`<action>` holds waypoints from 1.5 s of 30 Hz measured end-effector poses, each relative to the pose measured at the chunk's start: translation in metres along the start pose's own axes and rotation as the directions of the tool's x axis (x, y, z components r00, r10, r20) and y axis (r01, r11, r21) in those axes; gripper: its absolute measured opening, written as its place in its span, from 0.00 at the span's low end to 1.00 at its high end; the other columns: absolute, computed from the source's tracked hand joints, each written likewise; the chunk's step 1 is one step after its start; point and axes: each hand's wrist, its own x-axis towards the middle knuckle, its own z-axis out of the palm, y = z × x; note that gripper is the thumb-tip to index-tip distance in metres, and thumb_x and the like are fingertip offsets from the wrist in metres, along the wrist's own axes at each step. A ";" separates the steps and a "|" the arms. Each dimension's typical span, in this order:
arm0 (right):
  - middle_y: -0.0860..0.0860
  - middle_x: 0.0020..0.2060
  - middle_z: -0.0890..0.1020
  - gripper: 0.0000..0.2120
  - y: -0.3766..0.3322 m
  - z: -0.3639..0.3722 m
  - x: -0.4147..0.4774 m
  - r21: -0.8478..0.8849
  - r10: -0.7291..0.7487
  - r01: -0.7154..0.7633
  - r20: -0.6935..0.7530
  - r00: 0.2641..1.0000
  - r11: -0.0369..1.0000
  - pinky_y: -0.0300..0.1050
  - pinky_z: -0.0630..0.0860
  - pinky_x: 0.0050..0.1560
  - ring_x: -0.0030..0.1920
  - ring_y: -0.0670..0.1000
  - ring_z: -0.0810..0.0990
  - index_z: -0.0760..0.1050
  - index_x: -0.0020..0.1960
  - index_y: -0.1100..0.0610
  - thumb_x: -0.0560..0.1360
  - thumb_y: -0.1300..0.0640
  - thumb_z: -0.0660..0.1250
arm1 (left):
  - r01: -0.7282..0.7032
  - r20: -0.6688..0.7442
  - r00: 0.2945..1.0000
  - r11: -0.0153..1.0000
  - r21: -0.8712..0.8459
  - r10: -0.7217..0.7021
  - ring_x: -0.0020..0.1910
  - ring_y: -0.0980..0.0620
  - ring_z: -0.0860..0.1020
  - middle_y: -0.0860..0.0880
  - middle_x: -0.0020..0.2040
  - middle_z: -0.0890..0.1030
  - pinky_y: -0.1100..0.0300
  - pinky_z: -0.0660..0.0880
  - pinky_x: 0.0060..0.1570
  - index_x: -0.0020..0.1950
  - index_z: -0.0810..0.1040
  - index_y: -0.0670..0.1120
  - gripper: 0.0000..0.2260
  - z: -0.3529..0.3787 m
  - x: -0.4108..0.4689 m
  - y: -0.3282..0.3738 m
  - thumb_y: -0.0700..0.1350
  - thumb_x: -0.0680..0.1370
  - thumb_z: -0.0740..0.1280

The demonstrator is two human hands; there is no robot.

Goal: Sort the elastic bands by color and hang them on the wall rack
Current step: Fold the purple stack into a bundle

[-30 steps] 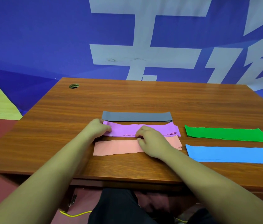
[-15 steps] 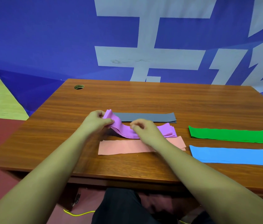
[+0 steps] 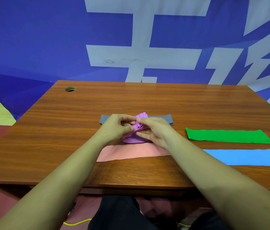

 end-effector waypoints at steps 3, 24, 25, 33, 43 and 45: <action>0.59 0.43 0.84 0.11 -0.001 -0.002 0.000 -0.044 -0.011 0.009 -0.042 0.999 0.999 0.47 0.83 0.47 0.41 0.53 0.84 0.78 0.57 0.68 0.75 0.68 0.68 | -0.024 0.003 1.000 1.000 0.020 0.024 0.41 0.58 0.76 0.51 0.48 0.82 0.67 0.74 0.46 0.60 0.81 0.46 0.15 0.005 0.006 -0.004 0.36 0.75 0.71; 0.59 0.43 0.79 0.03 -0.038 -0.063 0.000 -0.164 -0.083 0.029 -0.331 0.940 0.986 0.47 0.83 0.41 0.42 0.55 0.81 0.76 0.45 0.63 0.74 0.69 0.66 | -0.030 0.188 0.982 0.992 0.126 0.006 0.48 0.40 0.77 0.44 0.53 0.78 0.42 0.76 0.53 0.59 0.65 0.59 0.25 0.026 0.026 -0.027 0.51 0.66 0.73; 0.58 0.43 0.79 0.02 -0.034 -0.067 0.002 -0.233 -0.088 0.001 -0.363 0.928 0.972 0.46 0.83 0.41 0.41 0.54 0.80 0.76 0.45 0.63 0.73 0.68 0.67 | -0.034 0.183 0.983 0.989 0.146 0.007 0.45 0.42 0.77 0.44 0.52 0.78 0.43 0.75 0.51 0.59 0.64 0.60 0.25 0.024 0.027 -0.028 0.51 0.67 0.72; 0.58 0.34 0.79 0.10 -0.010 -0.057 0.012 -0.704 -0.281 -0.065 -0.365 0.887 0.707 0.54 0.80 0.41 0.33 0.60 0.82 0.69 0.34 0.56 0.71 0.64 0.68 | -0.127 0.204 0.977 0.946 0.297 0.067 0.34 0.55 0.69 0.53 0.43 0.74 0.61 0.68 0.35 0.55 0.69 0.58 0.16 0.011 0.032 -0.037 0.44 0.73 0.71; 0.53 0.43 0.79 0.15 0.000 -0.048 0.018 -0.797 -0.377 0.029 -0.252 0.891 0.603 0.43 0.65 0.31 0.40 0.52 0.76 0.71 0.53 0.54 0.70 0.61 0.71 | -0.141 0.195 0.978 0.935 0.326 0.080 0.49 0.54 0.74 0.48 0.52 0.74 0.62 0.69 0.51 0.54 0.75 0.64 0.14 -0.004 0.031 -0.059 0.49 0.74 0.71; 0.51 0.37 0.77 0.18 0.008 -0.049 0.016 -0.836 -0.403 0.072 -0.185 0.897 0.544 0.43 0.65 0.30 0.35 0.50 0.74 0.70 0.56 0.54 0.70 0.63 0.70 | -0.160 0.195 0.976 0.924 0.348 0.095 0.49 0.56 0.73 0.49 0.52 0.73 0.67 0.67 0.50 0.54 0.76 0.63 0.12 -0.004 0.028 -0.061 0.47 0.75 0.72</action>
